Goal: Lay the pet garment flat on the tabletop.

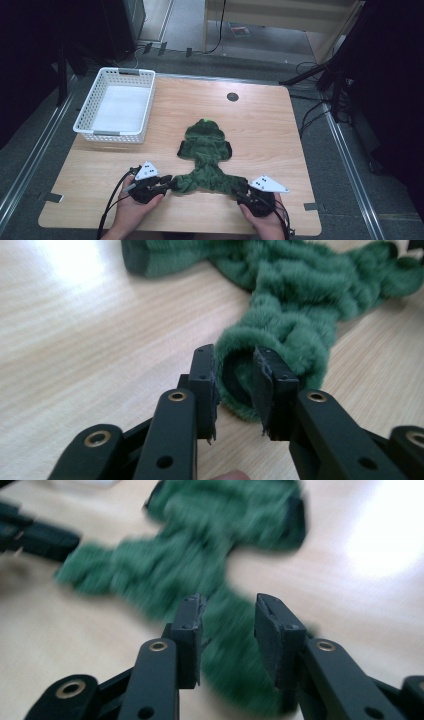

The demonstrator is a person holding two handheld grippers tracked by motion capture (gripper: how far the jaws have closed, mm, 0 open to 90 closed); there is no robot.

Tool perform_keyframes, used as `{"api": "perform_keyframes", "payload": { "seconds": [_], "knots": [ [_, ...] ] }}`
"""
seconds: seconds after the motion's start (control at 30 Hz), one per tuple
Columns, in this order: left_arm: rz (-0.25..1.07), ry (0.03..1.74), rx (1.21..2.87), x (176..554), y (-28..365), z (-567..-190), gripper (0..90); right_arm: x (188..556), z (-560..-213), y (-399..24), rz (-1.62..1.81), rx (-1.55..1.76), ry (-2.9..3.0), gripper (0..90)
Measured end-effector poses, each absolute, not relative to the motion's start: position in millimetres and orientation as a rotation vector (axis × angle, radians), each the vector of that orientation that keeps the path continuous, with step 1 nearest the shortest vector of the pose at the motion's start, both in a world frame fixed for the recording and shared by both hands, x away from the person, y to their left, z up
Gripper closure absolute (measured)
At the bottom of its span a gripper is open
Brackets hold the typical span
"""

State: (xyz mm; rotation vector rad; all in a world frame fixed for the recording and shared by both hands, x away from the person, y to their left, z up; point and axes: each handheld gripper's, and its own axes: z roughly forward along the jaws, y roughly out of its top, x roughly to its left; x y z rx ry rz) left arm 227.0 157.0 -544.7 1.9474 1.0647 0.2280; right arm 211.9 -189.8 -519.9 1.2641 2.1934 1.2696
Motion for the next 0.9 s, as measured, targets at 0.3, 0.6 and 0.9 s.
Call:
{"api": "perform_keyframes", "payload": {
  "seconds": [0.3, 0.6, 0.9],
  "knots": [
    [0.184, 1.047, 1.913, 227, 154, -546, 54.6, 316, -485, -158, 1.226, 1.243, 2.115, 55.3],
    [0.174, 1.061, 1.968, 227, 152, -552, 67.6, 412, -526, -118, 0.977, 1.3, 2.252, 53.9],
    [0.189, 1.1, 1.98, 229, 153, -552, 74.7, 429, -535, -121, 0.91, 1.409, 2.094, 87.5]
  ]
}}
